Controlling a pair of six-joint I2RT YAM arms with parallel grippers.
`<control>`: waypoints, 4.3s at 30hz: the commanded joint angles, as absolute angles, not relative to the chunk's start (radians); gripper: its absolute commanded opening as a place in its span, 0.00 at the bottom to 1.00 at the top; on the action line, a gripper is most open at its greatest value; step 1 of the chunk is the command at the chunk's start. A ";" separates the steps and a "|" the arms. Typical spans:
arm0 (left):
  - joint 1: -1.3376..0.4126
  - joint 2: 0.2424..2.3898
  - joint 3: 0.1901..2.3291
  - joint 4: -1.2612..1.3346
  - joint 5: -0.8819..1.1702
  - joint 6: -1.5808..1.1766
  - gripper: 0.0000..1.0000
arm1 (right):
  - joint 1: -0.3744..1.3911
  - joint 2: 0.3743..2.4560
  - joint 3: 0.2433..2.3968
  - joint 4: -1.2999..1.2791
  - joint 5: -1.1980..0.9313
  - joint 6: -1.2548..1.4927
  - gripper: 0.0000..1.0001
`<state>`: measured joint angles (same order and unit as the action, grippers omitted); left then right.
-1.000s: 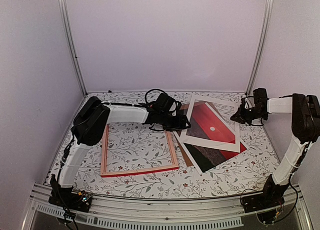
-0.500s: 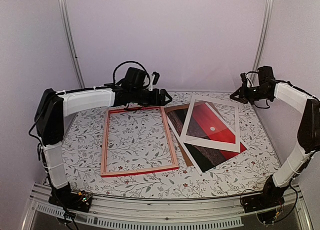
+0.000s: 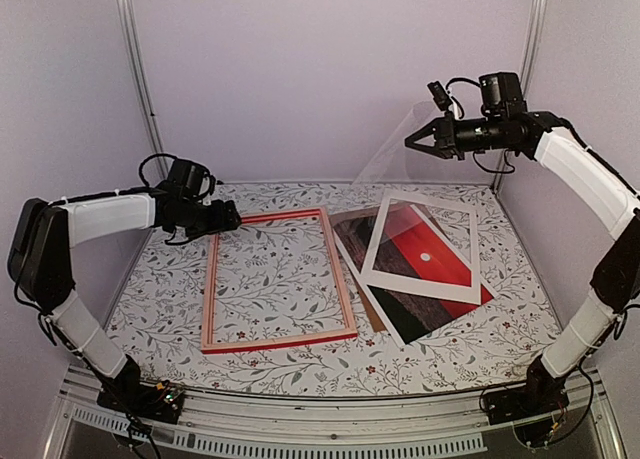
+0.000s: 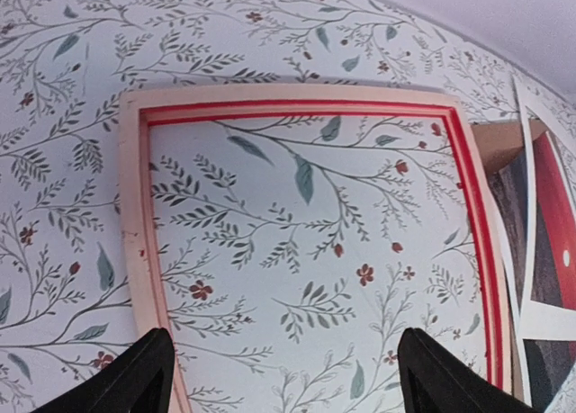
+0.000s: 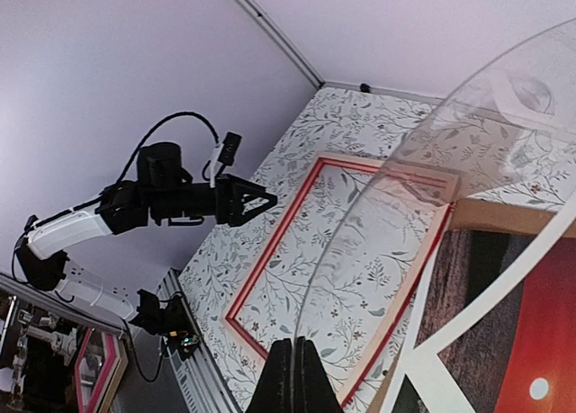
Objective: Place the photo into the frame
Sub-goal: Place the glass panel at the frame body, then move the frame body to the center of the board.
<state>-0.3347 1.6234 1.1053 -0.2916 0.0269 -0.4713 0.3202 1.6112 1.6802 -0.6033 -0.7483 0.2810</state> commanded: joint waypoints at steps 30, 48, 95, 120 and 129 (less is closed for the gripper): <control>-0.130 1.654 0.857 -0.212 0.013 -0.538 0.89 | 0.405 1.958 1.249 -0.339 -0.598 0.488 0.03; -0.194 1.738 0.864 -0.151 0.109 -0.512 0.58 | 0.406 1.868 1.177 -0.318 -0.541 0.509 0.00; -0.488 1.703 0.830 -0.248 -0.069 -0.499 0.16 | 0.413 1.601 1.091 -0.369 -0.484 0.560 0.00; -0.489 1.690 0.919 -0.299 -0.127 -0.498 0.33 | 0.418 1.639 0.922 -0.267 -0.532 0.618 0.13; -0.488 1.690 0.923 -0.306 -0.131 -0.496 0.34 | 0.387 1.734 0.938 -0.217 -0.635 0.573 0.13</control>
